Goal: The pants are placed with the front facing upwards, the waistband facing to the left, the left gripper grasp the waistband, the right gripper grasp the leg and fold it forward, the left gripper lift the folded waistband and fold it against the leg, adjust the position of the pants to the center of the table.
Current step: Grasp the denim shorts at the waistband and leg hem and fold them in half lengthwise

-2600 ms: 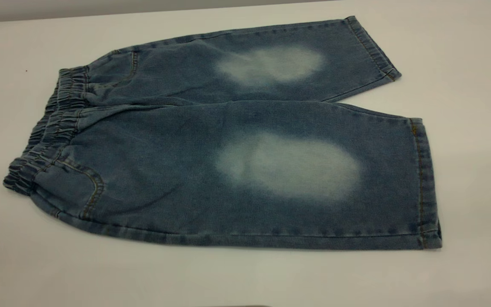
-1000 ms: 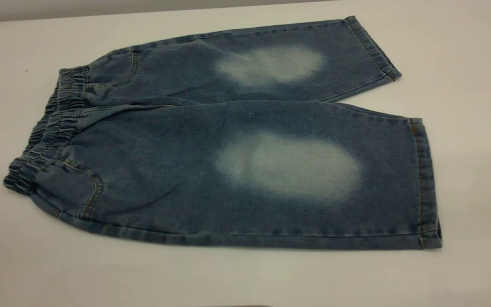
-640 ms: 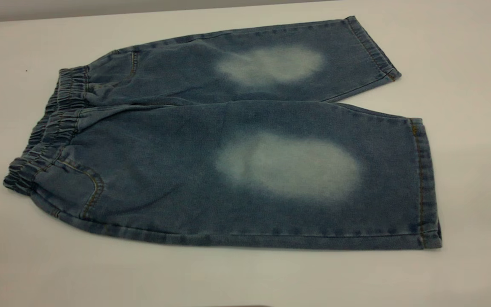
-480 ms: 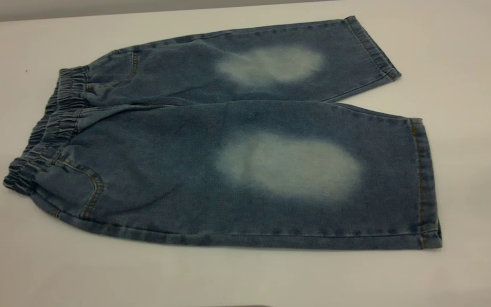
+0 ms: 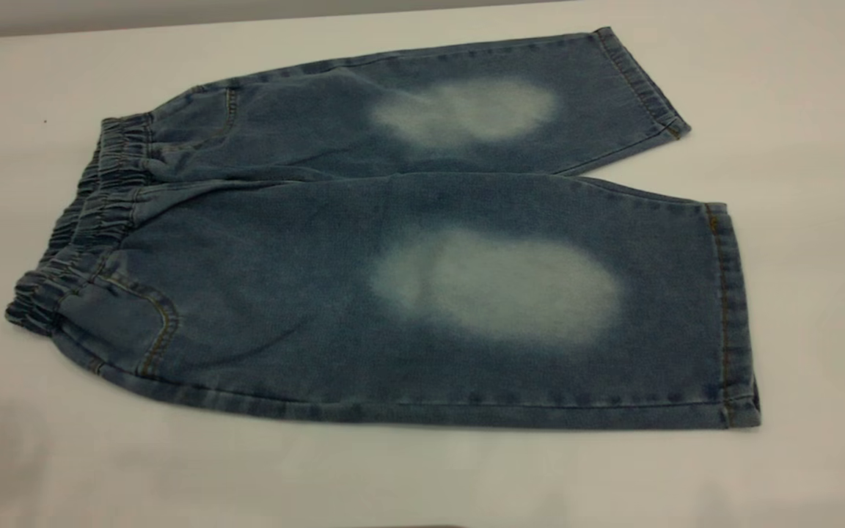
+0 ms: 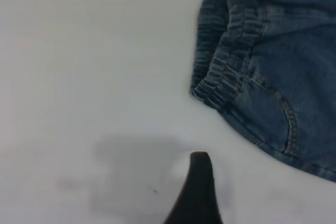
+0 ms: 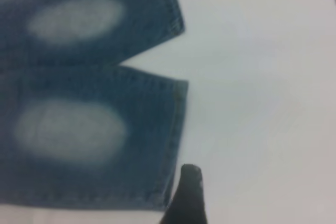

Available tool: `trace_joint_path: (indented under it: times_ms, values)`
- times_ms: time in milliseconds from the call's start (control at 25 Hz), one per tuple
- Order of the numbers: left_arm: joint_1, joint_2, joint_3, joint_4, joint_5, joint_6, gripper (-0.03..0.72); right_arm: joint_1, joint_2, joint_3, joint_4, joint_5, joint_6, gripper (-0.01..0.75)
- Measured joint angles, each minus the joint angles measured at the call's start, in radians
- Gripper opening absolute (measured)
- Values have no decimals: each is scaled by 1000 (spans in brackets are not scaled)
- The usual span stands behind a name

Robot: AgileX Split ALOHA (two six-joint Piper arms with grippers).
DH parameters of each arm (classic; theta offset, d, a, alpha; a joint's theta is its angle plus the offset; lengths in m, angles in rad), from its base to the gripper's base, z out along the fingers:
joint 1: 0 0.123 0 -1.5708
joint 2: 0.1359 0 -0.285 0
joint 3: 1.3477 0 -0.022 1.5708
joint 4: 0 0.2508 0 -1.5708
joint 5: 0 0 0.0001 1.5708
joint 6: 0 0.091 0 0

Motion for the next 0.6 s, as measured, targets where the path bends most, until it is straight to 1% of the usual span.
trace_joint_path:
  times_ms: [240, 400, 520, 600]
  values:
    - [0, 268, -50, -8, -126, 3, 587, 0, 161, 0, 143, -30, -147, 585]
    - [0, 402, -77, 21, -152, 4, 587, 0, 265, 0, 210, -53, -240, 585]
    - [0, 494, -97, 29, -168, 4, 587, 0, 327, 0, 250, -53, -271, 585]
    - [0, 550, -102, 30, -198, 4, 587, 0, 353, 0, 277, -53, -291, 585]
